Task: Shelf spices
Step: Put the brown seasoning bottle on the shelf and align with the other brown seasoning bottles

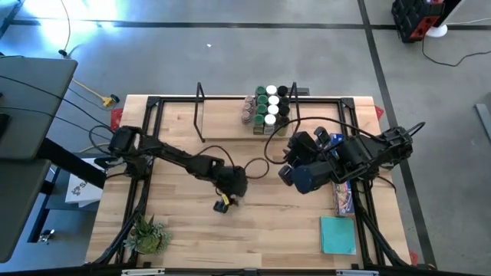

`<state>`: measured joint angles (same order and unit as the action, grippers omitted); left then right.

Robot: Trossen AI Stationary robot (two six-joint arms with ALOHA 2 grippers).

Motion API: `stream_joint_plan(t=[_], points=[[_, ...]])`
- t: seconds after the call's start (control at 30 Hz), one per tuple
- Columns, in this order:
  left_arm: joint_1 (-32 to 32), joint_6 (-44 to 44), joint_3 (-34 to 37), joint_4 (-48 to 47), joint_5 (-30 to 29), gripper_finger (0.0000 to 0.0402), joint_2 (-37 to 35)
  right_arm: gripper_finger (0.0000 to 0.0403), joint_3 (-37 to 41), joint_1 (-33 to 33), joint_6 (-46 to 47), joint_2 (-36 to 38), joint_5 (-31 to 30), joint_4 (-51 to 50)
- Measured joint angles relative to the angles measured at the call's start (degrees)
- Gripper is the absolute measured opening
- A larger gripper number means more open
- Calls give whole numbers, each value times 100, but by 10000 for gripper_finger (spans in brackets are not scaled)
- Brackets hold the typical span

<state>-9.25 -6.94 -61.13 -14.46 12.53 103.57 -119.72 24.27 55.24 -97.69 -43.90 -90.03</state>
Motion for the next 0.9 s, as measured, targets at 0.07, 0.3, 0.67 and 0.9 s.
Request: stream_joint_plan(t=[0.07, 0.3, 0.67, 0.9], points=[[76, 42, -220, -483, -533, 174, -277, 78, 0, -39, -4, 0, -85, 1], [1074, 371, -342, -991, -1688, 174, -1010, 78, 0, -269, -57, 4, -181, 2], [3158, 83, -349, 390, -1062, 174, -570, 78, 0, -535, -124, 20, -96, 1], [3487, 70, -342, 865, -891, 207, -226, 78, 0, -555, 25, 28, -39, 3]])
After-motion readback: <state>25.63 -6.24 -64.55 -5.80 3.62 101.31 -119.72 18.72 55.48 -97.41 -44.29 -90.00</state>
